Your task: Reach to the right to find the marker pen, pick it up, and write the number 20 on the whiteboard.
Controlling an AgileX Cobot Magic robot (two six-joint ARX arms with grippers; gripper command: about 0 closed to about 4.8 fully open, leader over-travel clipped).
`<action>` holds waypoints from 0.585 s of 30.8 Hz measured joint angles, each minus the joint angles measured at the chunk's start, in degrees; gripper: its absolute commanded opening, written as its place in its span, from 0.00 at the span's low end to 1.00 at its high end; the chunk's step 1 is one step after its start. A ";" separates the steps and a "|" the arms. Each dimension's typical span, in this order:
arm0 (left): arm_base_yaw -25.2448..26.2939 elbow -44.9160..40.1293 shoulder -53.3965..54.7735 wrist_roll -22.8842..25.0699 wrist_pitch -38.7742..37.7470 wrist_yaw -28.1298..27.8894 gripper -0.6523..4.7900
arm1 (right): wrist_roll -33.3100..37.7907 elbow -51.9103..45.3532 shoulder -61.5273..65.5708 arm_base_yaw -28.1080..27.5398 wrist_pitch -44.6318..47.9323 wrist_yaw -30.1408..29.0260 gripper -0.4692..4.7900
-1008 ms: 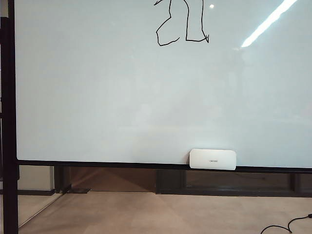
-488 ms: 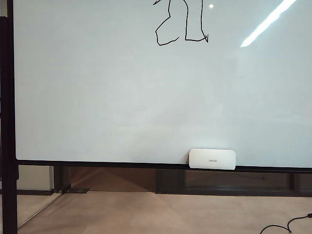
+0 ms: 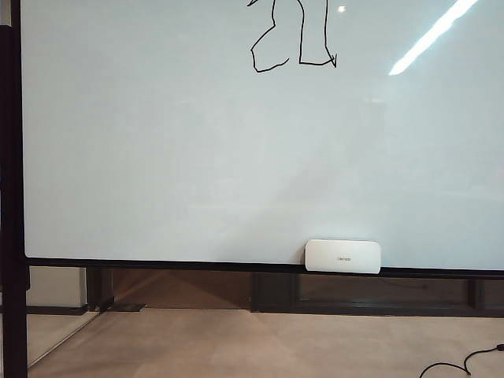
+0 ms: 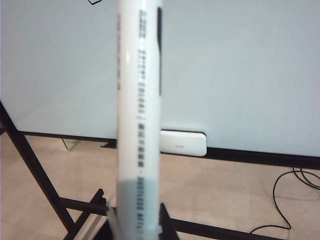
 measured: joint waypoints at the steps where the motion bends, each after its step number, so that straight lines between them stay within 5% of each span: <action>1: 0.00 -2.14 0.07 -1.84 3.37 0.02 0.12 | 0.04 -1.46 0.02 0.00 1.84 -0.02 0.09; 8: -0.07 -11.87 0.33 -6.43 10.03 -4.46 0.12 | 1.29 -10.91 0.09 0.02 11.23 0.68 0.09; 12: -1.66 -17.25 0.35 -6.27 10.43 -5.79 0.12 | 0.61 -15.52 0.11 0.11 13.77 7.28 0.09; 18: -8.50 -20.44 0.35 -1.88 14.40 -8.35 0.12 | -0.26 -19.41 0.13 0.15 19.08 8.37 0.09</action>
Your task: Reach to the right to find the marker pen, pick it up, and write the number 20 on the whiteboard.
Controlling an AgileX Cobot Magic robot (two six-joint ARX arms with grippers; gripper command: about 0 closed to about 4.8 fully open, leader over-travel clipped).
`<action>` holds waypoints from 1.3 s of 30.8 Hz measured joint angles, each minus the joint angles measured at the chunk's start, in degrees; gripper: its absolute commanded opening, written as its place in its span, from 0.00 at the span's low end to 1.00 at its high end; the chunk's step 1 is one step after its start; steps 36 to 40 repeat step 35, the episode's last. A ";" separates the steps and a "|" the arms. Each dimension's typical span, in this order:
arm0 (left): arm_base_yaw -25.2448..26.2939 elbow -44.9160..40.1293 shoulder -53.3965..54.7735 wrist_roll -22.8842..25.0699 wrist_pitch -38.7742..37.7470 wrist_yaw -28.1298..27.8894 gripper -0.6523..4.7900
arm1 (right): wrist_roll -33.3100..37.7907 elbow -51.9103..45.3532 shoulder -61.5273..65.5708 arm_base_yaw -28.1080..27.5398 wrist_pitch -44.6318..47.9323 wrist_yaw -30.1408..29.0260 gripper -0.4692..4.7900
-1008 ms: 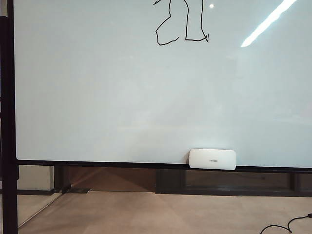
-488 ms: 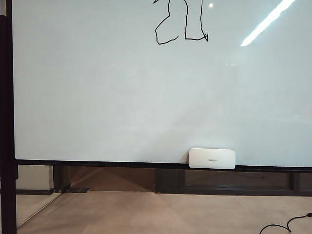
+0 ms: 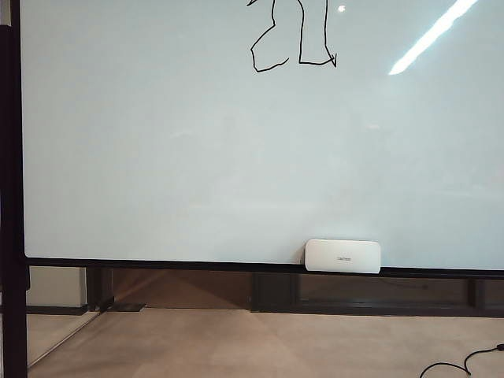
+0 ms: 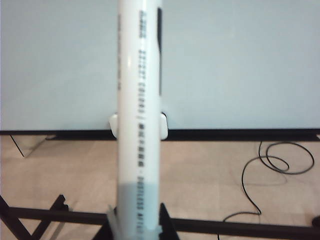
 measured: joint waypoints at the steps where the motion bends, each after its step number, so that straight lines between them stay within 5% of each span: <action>1: -1.81 -0.04 0.00 1.49 0.11 -1.92 0.12 | -0.09 -0.68 0.00 0.02 -0.15 0.04 0.09; 7: -10.51 -0.04 0.00 10.49 0.59 -10.93 0.11 | -3.91 -0.68 0.11 0.02 -2.86 3.80 0.09; 40: -10.21 0.00 0.00 10.14 1.92 -12.04 0.11 | -3.96 -0.68 0.11 0.02 -2.95 5.01 0.09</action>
